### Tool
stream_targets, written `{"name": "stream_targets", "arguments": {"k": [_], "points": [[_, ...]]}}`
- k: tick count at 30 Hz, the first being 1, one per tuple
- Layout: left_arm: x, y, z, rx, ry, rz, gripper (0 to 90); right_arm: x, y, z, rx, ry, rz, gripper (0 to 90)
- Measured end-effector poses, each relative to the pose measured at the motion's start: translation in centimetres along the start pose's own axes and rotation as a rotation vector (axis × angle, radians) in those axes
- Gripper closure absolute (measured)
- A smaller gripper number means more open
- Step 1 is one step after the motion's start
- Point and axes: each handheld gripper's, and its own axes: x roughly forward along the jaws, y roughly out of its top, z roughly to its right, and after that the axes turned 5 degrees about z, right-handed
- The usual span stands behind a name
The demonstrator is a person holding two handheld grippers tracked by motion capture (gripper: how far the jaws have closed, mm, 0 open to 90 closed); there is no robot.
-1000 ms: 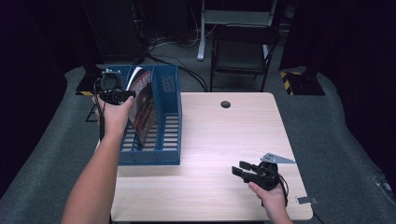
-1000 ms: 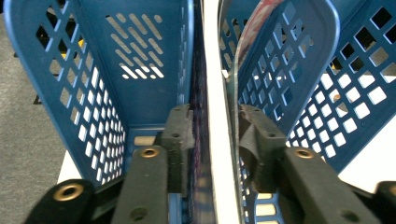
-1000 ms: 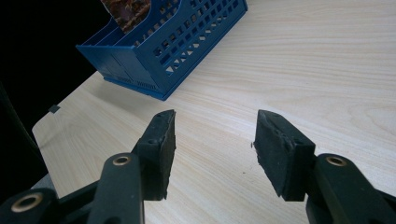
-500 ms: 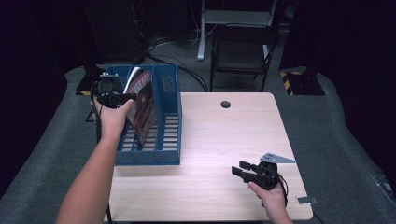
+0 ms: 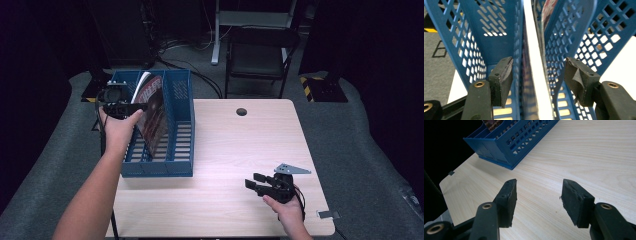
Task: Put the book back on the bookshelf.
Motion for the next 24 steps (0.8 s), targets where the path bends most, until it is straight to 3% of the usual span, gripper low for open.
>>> {"name": "stream_targets", "arguments": {"k": [14,24], "points": [[-3.3,1.9,-0.1,0.041,-0.025,-0.023,40.5,0.0,-0.1,0.1,0.006,0.003,-0.006,45.5],[-4.7,1.9,0.1,0.073,-0.071,-0.055,40.4,0.1,-0.1,0.2,0.007,-0.003,-0.007,45.4]]}}
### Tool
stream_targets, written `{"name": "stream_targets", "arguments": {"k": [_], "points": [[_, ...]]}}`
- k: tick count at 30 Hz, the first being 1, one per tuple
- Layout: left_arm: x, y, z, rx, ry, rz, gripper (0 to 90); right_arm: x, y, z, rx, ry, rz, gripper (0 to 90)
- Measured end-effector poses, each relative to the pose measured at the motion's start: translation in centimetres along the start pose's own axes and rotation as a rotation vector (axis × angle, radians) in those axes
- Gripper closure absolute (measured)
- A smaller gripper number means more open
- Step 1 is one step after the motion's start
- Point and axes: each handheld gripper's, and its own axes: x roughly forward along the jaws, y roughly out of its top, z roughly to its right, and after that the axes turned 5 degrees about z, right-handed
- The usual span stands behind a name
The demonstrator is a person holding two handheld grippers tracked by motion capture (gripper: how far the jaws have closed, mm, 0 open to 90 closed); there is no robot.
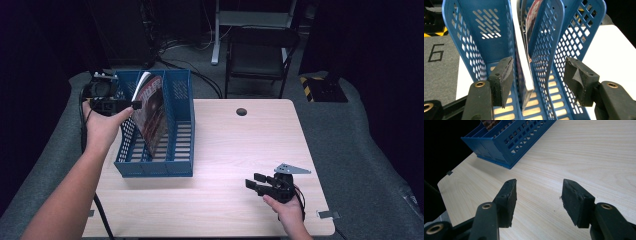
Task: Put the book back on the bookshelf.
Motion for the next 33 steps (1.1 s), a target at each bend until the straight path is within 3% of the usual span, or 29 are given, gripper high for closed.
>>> {"name": "stream_targets", "arguments": {"k": [12,18,23,31,33], "points": [[-1.6,-0.9,0.1,0.028,-0.025,-0.002,40.4,0.3,0.1,-0.1,0.003,0.003,-0.008,45.3],[-2.0,-2.3,0.2,0.047,-0.04,0.002,40.4,0.3,0.1,0.0,-0.002,0.003,-0.005,45.2],[-2.7,-3.8,0.2,0.05,-0.075,0.0,40.4,0.4,0.1,-0.1,-0.001,0.008,-0.005,44.9],[-3.4,-6.2,0.0,0.067,-0.086,0.005,40.4,0.4,0.2,-0.1,-0.003,0.008,-0.007,44.9],[-3.4,-6.8,-0.1,0.081,-0.087,-0.017,40.4,0.4,0.2,-0.1,0.001,0.004,-0.008,44.8]]}}
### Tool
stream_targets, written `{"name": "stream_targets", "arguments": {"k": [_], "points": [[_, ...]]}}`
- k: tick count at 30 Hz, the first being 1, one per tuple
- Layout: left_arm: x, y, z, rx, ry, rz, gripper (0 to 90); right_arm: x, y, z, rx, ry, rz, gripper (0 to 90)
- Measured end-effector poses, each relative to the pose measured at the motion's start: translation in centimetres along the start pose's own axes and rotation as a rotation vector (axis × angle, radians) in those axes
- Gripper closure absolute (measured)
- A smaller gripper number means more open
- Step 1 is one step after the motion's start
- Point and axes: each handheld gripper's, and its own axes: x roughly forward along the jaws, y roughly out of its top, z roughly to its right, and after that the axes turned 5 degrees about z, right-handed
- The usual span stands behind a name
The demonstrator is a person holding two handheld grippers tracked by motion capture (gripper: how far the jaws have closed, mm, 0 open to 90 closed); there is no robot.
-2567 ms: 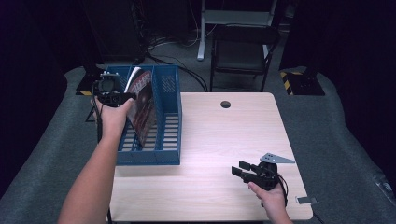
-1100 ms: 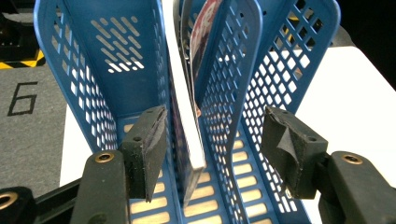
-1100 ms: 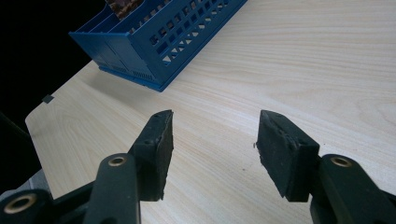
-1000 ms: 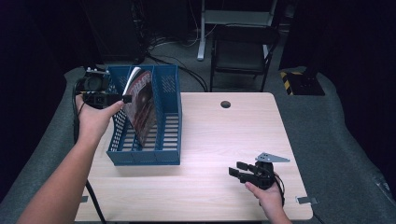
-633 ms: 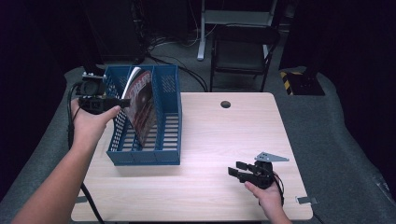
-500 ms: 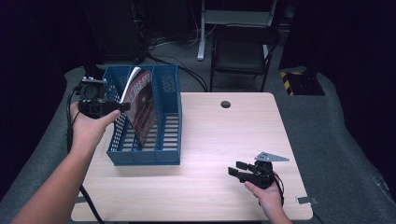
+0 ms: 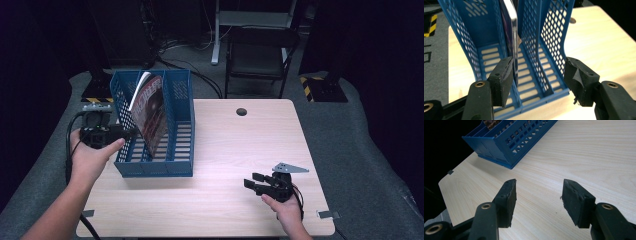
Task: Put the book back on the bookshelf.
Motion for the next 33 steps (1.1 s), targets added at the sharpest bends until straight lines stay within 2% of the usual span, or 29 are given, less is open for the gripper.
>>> {"name": "stream_targets", "arguments": {"k": [9,11,17,22,29,31,33], "points": [[0.1,-2.6,-0.2,-0.024,-0.021,0.002,40.3,-0.2,0.1,0.1,0.006,-0.004,0.007,44.7],[0.1,-3.3,-0.2,-0.043,-0.032,-0.001,40.3,-0.3,0.1,0.1,0.004,-0.002,0.007,44.7],[0.6,-5.5,0.0,-0.042,-0.043,-0.007,40.3,-0.3,0.2,0.2,-0.005,-0.001,0.01,44.5],[0.9,-7.5,0.0,-0.074,-0.051,0.003,40.3,-0.4,0.2,0.2,-0.004,-0.005,0.013,44.5],[1.6,-10.4,0.0,-0.066,-0.044,-0.01,40.3,-0.5,0.2,0.3,-0.001,-0.009,0.018,44.5],[1.8,-11.4,0.0,-0.107,-0.055,-0.002,40.3,-0.6,0.2,0.4,-0.003,-0.01,0.019,44.6],[2.0,-12.1,0.0,-0.13,-0.062,0.001,40.3,-0.6,0.2,0.3,-0.002,-0.008,0.02,44.5]]}}
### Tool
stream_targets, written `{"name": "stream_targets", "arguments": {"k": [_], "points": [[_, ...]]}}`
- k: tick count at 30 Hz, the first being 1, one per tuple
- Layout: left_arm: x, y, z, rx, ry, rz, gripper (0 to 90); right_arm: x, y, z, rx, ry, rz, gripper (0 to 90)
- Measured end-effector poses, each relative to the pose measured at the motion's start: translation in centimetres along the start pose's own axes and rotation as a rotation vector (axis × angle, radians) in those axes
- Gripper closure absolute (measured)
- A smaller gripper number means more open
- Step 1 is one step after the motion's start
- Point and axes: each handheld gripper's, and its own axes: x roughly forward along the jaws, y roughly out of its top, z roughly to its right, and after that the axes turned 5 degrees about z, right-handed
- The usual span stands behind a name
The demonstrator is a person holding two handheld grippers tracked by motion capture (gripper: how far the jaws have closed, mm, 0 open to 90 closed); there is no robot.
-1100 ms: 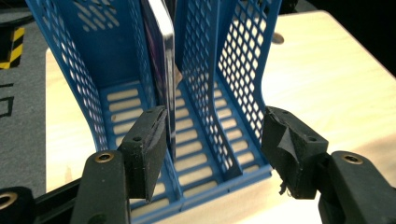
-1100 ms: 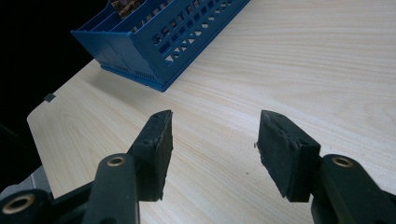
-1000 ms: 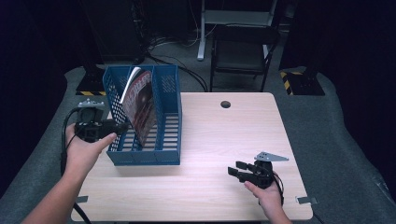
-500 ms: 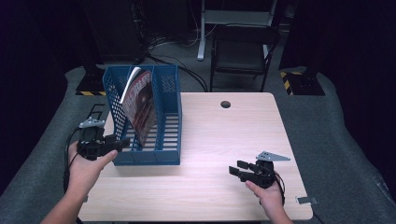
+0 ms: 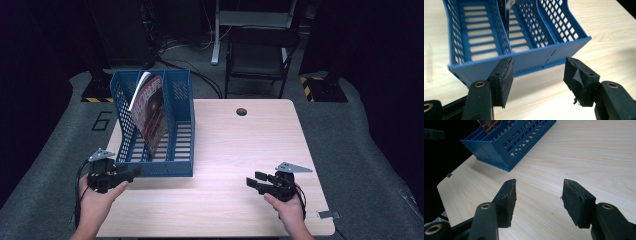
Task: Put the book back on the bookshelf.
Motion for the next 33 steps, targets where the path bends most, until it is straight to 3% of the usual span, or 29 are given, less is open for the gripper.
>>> {"name": "stream_targets", "arguments": {"k": [7,8,17,24,28,30,33], "points": [[0.4,-2.5,-0.1,-0.015,0.008,0.003,40.3,0.0,0.0,0.0,-0.001,0.0,-0.001,44.6],[0.4,-2.8,-0.3,0.002,0.012,0.001,40.3,0.0,0.0,0.0,0.001,0.001,-0.002,44.6],[1.5,-4.9,-0.4,0.012,0.029,-0.002,40.3,0.1,-0.1,-0.1,-0.01,-0.003,-0.007,44.5],[2.3,-5.9,-0.9,0.005,0.008,-0.019,40.3,0.2,-0.1,-0.1,-0.018,-0.006,-0.011,44.6],[3.0,-6.7,-1.0,0.06,0.031,-0.024,40.3,0.4,-0.2,-0.3,-0.016,-0.007,-0.017,44.6],[3.5,-7.0,-1.1,0.066,0.017,-0.043,40.1,0.5,-0.3,-0.3,-0.025,-0.007,-0.026,44.6],[3.9,-7.3,-1.2,0.08,0.03,-0.05,40.1,0.7,-0.5,-0.5,-0.032,-0.005,-0.038,44.6]]}}
